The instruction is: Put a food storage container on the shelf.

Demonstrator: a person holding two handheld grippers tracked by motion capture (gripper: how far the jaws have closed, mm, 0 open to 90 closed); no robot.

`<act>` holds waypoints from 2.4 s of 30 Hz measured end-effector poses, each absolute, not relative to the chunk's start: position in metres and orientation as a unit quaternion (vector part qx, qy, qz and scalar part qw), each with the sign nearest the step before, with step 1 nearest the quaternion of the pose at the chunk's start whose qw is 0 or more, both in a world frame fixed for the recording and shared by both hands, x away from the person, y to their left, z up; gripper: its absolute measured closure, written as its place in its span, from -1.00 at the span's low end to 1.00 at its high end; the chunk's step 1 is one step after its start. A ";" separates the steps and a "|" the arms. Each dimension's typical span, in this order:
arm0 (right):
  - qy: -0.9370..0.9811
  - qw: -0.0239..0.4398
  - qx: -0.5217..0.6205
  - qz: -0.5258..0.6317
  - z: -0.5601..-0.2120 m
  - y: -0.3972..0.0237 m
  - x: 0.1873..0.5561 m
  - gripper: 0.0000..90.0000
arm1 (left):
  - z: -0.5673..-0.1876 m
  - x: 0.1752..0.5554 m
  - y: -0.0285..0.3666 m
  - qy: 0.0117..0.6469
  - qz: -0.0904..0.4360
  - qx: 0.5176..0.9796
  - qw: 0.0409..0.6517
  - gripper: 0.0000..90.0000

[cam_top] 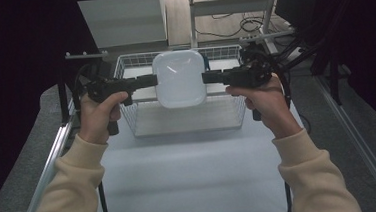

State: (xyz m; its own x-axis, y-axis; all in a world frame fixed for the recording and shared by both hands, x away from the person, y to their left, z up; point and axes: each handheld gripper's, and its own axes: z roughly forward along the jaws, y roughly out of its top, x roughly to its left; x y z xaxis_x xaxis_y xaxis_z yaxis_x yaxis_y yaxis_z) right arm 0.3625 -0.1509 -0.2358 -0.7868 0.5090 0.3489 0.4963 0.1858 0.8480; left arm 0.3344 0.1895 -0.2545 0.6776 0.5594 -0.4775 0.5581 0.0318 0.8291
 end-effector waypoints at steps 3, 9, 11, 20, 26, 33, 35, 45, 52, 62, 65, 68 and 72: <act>0.771 0.005 0.327 0.546 -0.232 -0.150 0.365 0.78 | -0.252 0.337 0.190 0.403 -0.001 0.693 0.597 0.78; 0.772 0.005 0.330 0.544 -0.225 -0.149 0.376 0.77 | -0.246 0.347 0.191 0.407 -0.004 0.694 0.594 0.78; 0.775 0.007 0.331 0.539 -0.222 -0.147 0.380 0.77 | -0.242 0.353 0.192 0.407 -0.006 0.695 0.593 0.78; 0.775 -0.001 0.342 0.531 -0.209 -0.145 0.402 0.77 | -0.233 0.376 0.194 0.417 -0.021 0.689 0.592 0.78; 0.773 -0.015 0.364 0.520 -0.206 -0.142 0.423 0.77 | -0.233 0.398 0.195 0.433 -0.042 0.686 0.584 0.78; 0.768 -0.039 0.394 0.504 -0.214 -0.141 0.448 0.76 | -0.242 0.423 0.194 0.454 -0.071 0.680 0.571 0.78; 0.766 -0.044 0.401 0.501 -0.216 -0.142 0.453 0.75 | -0.243 0.428 0.195 0.455 -0.079 0.677 0.572 0.79; 0.741 -0.093 0.433 0.505 -0.223 -0.146 0.479 0.70 | -0.248 0.452 0.197 0.473 -0.124 0.652 0.579 0.77; 0.722 -0.115 0.466 0.497 -0.228 -0.142 0.499 0.59 | -0.260 0.473 0.201 0.501 -0.156 0.616 0.587 0.71; 0.683 -0.152 0.502 0.509 -0.243 -0.142 0.516 0.55 | -0.275 0.487 0.205 0.516 -0.178 0.589 0.596 0.65; 0.678 -0.152 0.505 0.512 -0.245 -0.141 0.517 0.54 | -0.280 0.488 0.207 0.517 -0.182 0.583 0.599 0.63; 0.675 -0.153 0.505 0.515 -0.246 -0.141 0.516 0.54 | -0.281 0.488 0.206 0.516 -0.177 0.581 0.604 0.62; 0.678 -0.133 0.503 0.519 -0.244 -0.137 0.511 0.27 | -0.282 0.488 0.203 0.508 -0.173 0.581 0.613 0.29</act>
State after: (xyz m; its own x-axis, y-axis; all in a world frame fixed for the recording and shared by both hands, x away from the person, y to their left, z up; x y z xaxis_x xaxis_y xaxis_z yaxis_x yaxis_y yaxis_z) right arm 0.5107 -0.1369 -0.2436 -0.4592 0.5438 0.7024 0.8201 -0.0443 0.5704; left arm 0.4876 0.2034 -0.2815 0.4252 0.3780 -0.8224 0.8008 0.2664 0.5364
